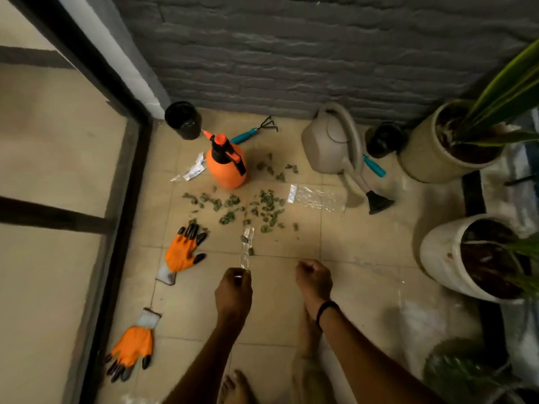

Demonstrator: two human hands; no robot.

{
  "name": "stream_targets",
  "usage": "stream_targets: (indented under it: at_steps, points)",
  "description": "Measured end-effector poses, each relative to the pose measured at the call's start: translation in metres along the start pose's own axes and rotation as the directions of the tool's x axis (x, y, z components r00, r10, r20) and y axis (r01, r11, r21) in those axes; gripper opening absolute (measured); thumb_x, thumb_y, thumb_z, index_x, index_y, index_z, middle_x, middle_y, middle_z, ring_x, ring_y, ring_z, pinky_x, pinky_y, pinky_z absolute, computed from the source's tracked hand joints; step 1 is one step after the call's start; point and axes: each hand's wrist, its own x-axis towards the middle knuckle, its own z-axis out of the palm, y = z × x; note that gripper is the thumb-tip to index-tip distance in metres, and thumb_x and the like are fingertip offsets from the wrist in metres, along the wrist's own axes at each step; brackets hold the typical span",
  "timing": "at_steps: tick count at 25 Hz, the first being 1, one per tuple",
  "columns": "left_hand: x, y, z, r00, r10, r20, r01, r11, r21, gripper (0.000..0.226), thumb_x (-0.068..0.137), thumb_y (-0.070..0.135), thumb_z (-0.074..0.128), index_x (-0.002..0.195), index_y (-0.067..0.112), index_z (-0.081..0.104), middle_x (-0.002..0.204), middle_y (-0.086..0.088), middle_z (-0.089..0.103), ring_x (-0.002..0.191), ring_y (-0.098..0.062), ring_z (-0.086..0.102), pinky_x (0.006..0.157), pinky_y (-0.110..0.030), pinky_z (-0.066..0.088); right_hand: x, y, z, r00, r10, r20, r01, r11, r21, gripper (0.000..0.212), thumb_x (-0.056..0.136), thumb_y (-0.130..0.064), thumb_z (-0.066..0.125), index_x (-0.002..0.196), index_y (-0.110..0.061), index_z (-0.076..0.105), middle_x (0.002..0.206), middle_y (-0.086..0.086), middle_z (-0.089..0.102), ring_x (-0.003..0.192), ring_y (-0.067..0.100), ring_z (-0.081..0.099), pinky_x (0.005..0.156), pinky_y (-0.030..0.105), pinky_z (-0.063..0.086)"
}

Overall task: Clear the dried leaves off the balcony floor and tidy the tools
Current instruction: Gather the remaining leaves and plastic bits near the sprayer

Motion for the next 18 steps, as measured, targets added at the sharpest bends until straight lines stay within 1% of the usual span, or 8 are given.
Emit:
stream_targets:
  at_steps: [4,9,12,14,15,16,17,18]
  points:
    - [0.05,0.017,0.054,1.0,0.001,0.007,-0.002,0.99,0.142,0.014,0.098,0.026,0.059,0.102,0.014,0.064,0.083,0.0,0.069,0.078,-0.024,0.064,0.068,-0.03,0.041,0.07,-0.014,0.011,1.0,-0.029,0.003,0.029,0.994,-0.107,0.018,0.089,-0.025,0.066,0.1,-0.011,0.072,0.098,0.005,0.072,0.093,0.023,0.065,0.08,0.028,0.052]
    - [0.132,0.008,0.134,1.0,-0.004,-0.022,0.008,0.981,0.192,0.026,0.097,0.021,0.061,0.12,0.01,0.064,0.109,-0.011,0.072,0.101,-0.028,0.068,0.086,-0.035,0.051,0.174,-0.002,0.053,0.987,-0.134,0.089,0.156,0.933,-0.325,0.033,0.09,-0.028,0.067,0.118,-0.011,0.064,0.112,0.01,0.065,0.102,0.025,0.06,0.077,0.022,0.041]
    - [0.173,-0.005,0.17,0.991,0.04,-0.124,-0.005,0.964,0.267,0.044,0.092,0.004,0.059,0.135,0.01,0.052,0.13,-0.015,0.054,0.114,-0.03,0.055,0.092,-0.038,0.049,0.234,0.022,0.081,0.96,-0.211,0.182,0.268,0.881,-0.391,0.05,0.089,-0.031,0.068,0.134,-0.017,0.051,0.128,0.013,0.051,0.115,0.028,0.053,0.088,0.029,0.047]
    - [0.187,-0.018,0.198,0.971,-0.073,-0.228,0.125,0.966,0.225,0.059,0.085,-0.007,0.057,0.139,0.01,0.044,0.136,-0.018,0.042,0.117,-0.034,0.047,0.092,-0.039,0.045,0.264,0.044,0.1,0.933,-0.289,0.216,0.359,0.802,-0.477,0.055,0.091,-0.026,0.066,0.141,-0.016,0.047,0.14,0.016,0.04,0.124,0.031,0.044,0.101,0.037,0.043]
    - [0.199,-0.037,0.194,0.975,-0.116,-0.192,0.154,0.969,0.193,0.061,0.084,-0.008,0.057,0.14,0.01,0.042,0.138,-0.019,0.039,0.118,-0.036,0.045,0.094,-0.04,0.044,0.271,0.053,0.106,0.909,-0.336,0.248,0.417,0.744,-0.522,0.052,0.093,-0.023,0.064,0.141,-0.015,0.048,0.143,0.017,0.037,0.126,0.034,0.041,0.103,0.039,0.04]
    - [0.216,-0.058,0.174,0.984,-0.077,-0.162,0.119,0.956,0.269,0.059,0.087,-0.005,0.056,0.141,0.01,0.041,0.141,-0.02,0.037,0.121,-0.037,0.044,0.096,-0.04,0.042,0.276,0.06,0.113,0.888,-0.373,0.269,0.46,0.7,-0.547,0.045,0.094,-0.02,0.061,0.137,-0.013,0.052,0.142,0.018,0.038,0.125,0.035,0.042,0.103,0.039,0.04]
    - [0.24,-0.081,0.142,0.985,0.076,-0.153,-0.02,0.94,0.34,0.054,0.092,0.004,0.057,0.143,0.008,0.041,0.144,-0.023,0.036,0.126,-0.041,0.042,0.101,-0.043,0.041,0.277,0.064,0.118,0.874,-0.402,0.274,0.484,0.676,-0.556,0.035,0.095,-0.017,0.058,0.129,-0.011,0.057,0.137,0.018,0.042,0.121,0.036,0.045,0.099,0.038,0.04]
    - [0.266,-0.112,0.107,0.979,0.191,-0.066,-0.153,0.914,0.376,0.051,0.097,0.021,0.056,0.145,0.006,0.042,0.149,-0.026,0.035,0.134,-0.045,0.039,0.107,-0.049,0.038,0.277,0.07,0.125,0.864,-0.42,0.276,0.5,0.662,-0.559,0.026,0.095,-0.014,0.055,0.119,-0.007,0.06,0.129,0.019,0.047,0.115,0.037,0.048,0.094,0.038,0.041]
